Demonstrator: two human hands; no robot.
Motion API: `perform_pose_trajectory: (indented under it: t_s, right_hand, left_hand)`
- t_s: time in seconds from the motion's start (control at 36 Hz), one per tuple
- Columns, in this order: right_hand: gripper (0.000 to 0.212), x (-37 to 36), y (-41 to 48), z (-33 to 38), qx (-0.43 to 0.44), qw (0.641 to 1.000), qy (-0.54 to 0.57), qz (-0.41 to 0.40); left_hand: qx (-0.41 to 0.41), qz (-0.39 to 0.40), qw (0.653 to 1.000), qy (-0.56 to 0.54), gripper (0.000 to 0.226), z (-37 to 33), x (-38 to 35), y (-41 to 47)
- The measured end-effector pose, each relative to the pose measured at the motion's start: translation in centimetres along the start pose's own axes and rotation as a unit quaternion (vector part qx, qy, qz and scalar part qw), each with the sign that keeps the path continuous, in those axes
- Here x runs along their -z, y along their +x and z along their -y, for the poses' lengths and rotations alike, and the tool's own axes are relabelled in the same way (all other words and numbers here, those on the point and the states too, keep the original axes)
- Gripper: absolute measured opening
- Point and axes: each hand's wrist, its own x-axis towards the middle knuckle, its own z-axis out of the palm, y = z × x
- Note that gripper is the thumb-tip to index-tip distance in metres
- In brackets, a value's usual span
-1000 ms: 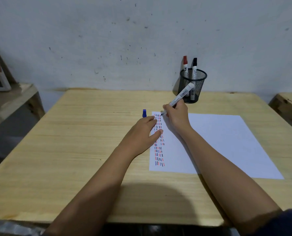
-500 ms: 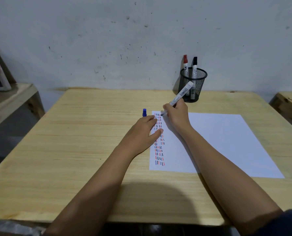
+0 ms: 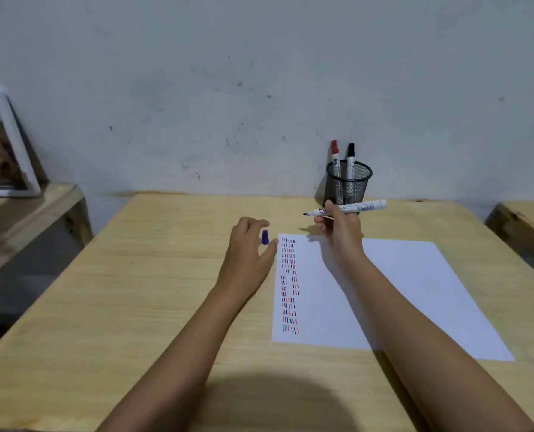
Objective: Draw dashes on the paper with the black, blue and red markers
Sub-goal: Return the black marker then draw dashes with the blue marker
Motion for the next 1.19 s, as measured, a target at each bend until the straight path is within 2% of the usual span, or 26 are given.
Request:
perform_pose_trajectory:
  t_s: [0.06, 0.14, 0.19, 0.25, 0.31, 0.36, 0.42, 0.5, 0.56, 0.64, 0.81, 1.19]
  right_hand:
    - [0.010, 0.5, 0.1, 0.8, 0.007, 1.000, -0.010, 0.020]
    - [0.012, 1.1, 0.1, 1.8, 0.008, 0.999, 0.004, 0.037]
    - [0.013, 1.5, -0.1, 2.5, 0.005, 0.999, 0.011, 0.042]
    - [0.010, 2.0, -0.4, 3.0, 0.004, 0.999, 0.018, 0.046]
    - [0.007, 2.4, -0.8, 3.6, 0.005, 0.998, 0.024, 0.053]
    - [0.010, 2.8, -1.1, 4.0, 0.002, 0.998, 0.038, 0.050]
    - [0.010, 2.9, -1.5, 4.2, -0.007, 0.998, 0.051, 0.047]
    - [0.009, 2.8, -2.1, 4.3, -0.015, 0.997, 0.055, 0.048]
    - [0.008, 2.7, -2.4, 4.3, -0.013, 0.997, 0.057, 0.048]
    - [0.004, 2.7, -2.8, 4.5, -0.006, 0.997, 0.055, 0.054]
    - [0.005, 2.5, -3.6, 4.9, 0.007, 0.996, 0.058, 0.070]
    - [0.008, 2.5, -4.4, 4.7, 0.045, 0.992, 0.038, 0.108]
  left_hand:
    - [-0.003, 0.004, 1.000, 0.018, 0.040, 0.1, 0.0, 0.9]
    - [0.019, 0.071, 0.995, 0.063, 0.044, 0.4, -0.4, 2.0]
    - [0.034, 0.099, 0.991, 0.084, 0.034, 0.6, -0.7, 2.7]
    - [0.047, 0.093, 0.991, 0.088, 0.025, 0.5, -0.7, 3.2]
    - [0.074, 0.059, 0.995, 0.037, 0.018, 0.0, -0.8, 3.3]
    - [0.125, -0.002, 0.988, -0.087, 0.012, -1.2, -0.8, 3.2]
    - [0.189, -0.042, 0.953, -0.232, 0.008, -2.8, -0.9, 2.9]
    - [0.247, -0.024, 0.864, -0.437, 0.005, -4.7, -1.1, 2.6]
    - [0.254, -0.022, 0.818, -0.515, 0.014, -5.6, -1.1, 2.4]
    - [0.250, -0.017, 0.789, -0.561, 0.013, -6.3, -1.2, 2.3]
    - [0.227, -0.008, 0.774, -0.592, 0.008, -7.3, -1.5, 2.3]
    - [0.199, -0.012, 0.802, -0.562, 0.007, -9.2, -2.2, 1.4]
